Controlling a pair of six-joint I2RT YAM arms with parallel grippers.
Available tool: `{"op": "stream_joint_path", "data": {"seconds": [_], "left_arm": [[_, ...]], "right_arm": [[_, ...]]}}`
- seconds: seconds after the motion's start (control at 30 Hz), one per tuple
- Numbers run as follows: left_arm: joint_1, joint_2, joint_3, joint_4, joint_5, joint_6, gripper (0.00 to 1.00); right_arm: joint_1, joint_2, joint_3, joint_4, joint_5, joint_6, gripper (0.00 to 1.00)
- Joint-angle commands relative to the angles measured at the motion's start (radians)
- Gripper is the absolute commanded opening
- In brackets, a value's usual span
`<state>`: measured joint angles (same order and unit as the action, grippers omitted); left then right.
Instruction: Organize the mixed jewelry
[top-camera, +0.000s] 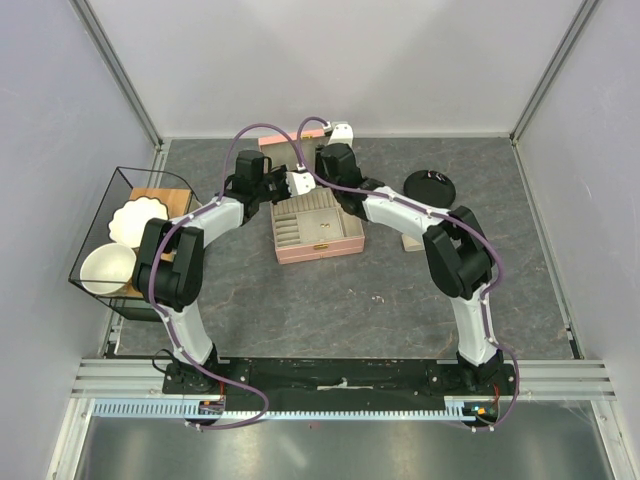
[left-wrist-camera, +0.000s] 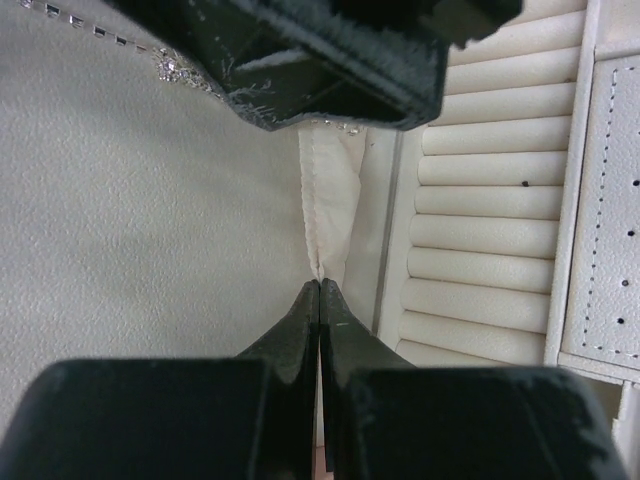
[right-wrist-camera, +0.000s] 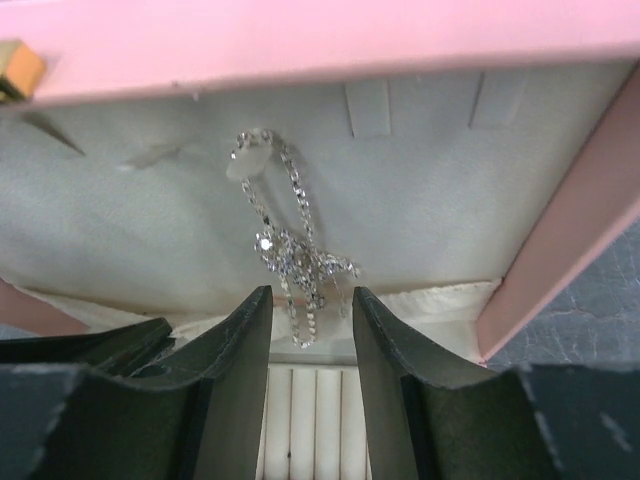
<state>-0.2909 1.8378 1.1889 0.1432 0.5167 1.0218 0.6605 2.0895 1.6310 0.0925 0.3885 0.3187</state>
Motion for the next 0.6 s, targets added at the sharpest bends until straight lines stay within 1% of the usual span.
{"op": "stream_joint_path", "data": {"seconds": [0.0,0.2,0.4,0.5,0.53,0.57], "left_arm": [[-0.017,-0.051,-0.014,-0.001,0.094,-0.048,0.01],[-0.017,-0.058,-0.018,-0.002,0.101,-0.052,0.01],[-0.019,-0.064,-0.022,-0.002,0.109,-0.055,0.02],[-0.019,-0.063,-0.017,-0.004,0.108,-0.054,0.02],[-0.019,-0.061,-0.015,-0.004,0.109,-0.052,0.02],[-0.019,-0.058,-0.012,-0.005,0.112,-0.054,0.02]], "right_arm": [[-0.002,0.026,0.064,0.044,-0.013,0.014,0.45],[-0.002,0.040,0.066,0.056,-0.010,0.020,0.45],[-0.002,0.052,0.066,0.064,-0.011,0.026,0.42],[-0.001,0.053,0.072,0.069,-0.010,0.029,0.34],[-0.002,0.053,0.073,0.069,-0.011,0.031,0.26],[-0.002,0.053,0.078,0.069,-0.011,0.031,0.23]]}}
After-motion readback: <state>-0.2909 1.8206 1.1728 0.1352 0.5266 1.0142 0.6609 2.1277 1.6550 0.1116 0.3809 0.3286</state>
